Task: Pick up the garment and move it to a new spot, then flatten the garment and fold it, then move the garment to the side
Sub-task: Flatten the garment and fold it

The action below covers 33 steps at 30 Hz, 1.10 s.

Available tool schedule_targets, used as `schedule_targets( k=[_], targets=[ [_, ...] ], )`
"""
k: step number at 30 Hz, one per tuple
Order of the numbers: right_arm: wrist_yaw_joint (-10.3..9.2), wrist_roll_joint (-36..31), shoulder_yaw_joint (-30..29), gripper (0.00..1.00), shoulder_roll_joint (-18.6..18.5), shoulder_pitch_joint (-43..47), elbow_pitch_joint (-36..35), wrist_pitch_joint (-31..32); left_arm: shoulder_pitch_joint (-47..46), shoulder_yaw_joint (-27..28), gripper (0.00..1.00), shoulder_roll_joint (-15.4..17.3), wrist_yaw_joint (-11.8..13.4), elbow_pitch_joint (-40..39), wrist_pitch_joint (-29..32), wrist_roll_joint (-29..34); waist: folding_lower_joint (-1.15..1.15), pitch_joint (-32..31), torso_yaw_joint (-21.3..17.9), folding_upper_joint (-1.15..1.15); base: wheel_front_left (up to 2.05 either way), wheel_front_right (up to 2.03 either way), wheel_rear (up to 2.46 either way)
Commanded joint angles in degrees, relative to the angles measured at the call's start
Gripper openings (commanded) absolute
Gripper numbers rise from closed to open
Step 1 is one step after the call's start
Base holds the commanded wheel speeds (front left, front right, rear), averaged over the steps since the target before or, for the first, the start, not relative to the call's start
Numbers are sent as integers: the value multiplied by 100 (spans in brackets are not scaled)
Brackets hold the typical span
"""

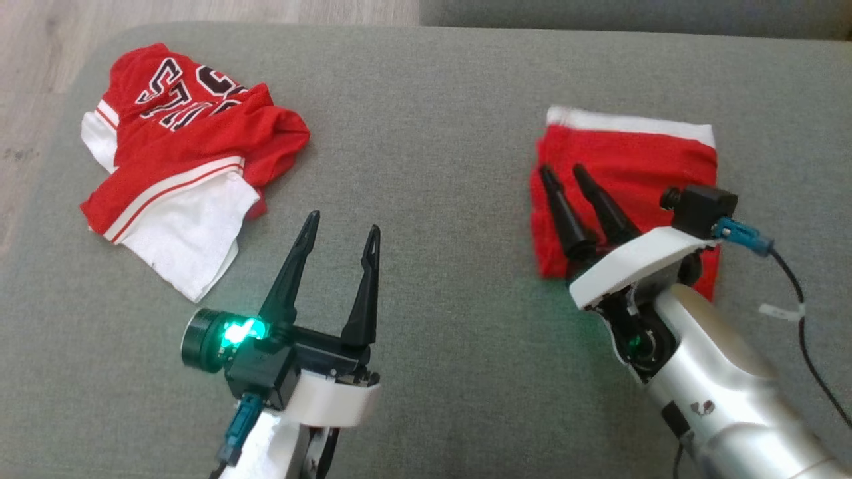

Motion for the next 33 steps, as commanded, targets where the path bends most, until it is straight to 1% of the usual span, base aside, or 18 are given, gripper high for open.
schedule_targets(
  k=[1, 2, 3, 6, 8, 11, 14, 15, 18, 21, 25, 28, 33],
  targets=[
    [-4, 148, 113, 100, 42, 23, -294, -213, -33, 164, 100, -5, 43, -177, -12, -33, 0, -59, -2, 0, 0, 0, 0],
    [-4, 184, 130, 100, -20, 41, -379, -313, -13, 173, 100, -5, 49, -176, -12, -32, 0, -91, -13, 0, 0, 0, 0],
    [-4, 199, 115, 100, -185, 105, -538, -448, 39, 207, 100, -5, 65, -182, -12, -28, 0, -168, -49, 0, 0, 0, 0],
    [-4, 38, -167, 100, -486, 280, -720, -538, 159, 274, 100, -5, 94, -236, -12, -31, 0, -320, -128, 0, 0, 0, 0],
    [-4, -267, -590, 100, -646, 443, -879, -549, 263, 331, 100, -5, 123, -295, -12, -43, 0, -408, -193, 0, 0, 0, 0],
    [-4, -747, -1447, 100, -684, 881, -1257, -552, 406, 399, 100, -5, 154, -381, -12, -91, 0, -521, -234, 0, 0, 0, 0],
    [-4, -1407, -2060, 100, -643, 1439, -1685, -553, 602, 518, 100, -5, 187, -457, -12, -110, 0, -691, -282, 0, 0, 0, 0],
    [-4, -1407, -2060, 100, -643, 1439, -1685, -553, 602, 518, 100, -5, 187, -457, -12, -110, 0, -691, -282, 0, 0, 0, 0],
    [-4, -1966, -2417, 100, -485, 2051, -2051, -553, 877, 668, 100, -5, 206, -473, -12, -91, 0, -915, -323, 0, 0, 0, 0],
    [-4, -2551, -2633, 100, -356, 2641, -2319, -553, 1155, 771, 100, -5, 220, -539, -12, 38, 0, -1031, -351, 0, 0, 0, 0],
    [-4, -3411, -2892, 100, -98, 3239, -2545, -554, 1464, 844, 100, -5, 244, -611, -12, 35, 0, -1070, -356, 0, 0, 0, 0],
    [-4, -3751, -3070, 100, 179, 3484, -2660, -554, 1575, 884, 100, -5, 221, -578, -12, 59, 0, -1079, -361, 0, 0, 0, 0],
    [-4, -4147, -3086, 100, 354, 3619, -2681, -554, 1589, 997, 100, -5, 196, -490, -12, 82, 0, -1122, -361, 0, 0, 0, 0]
  ],
)
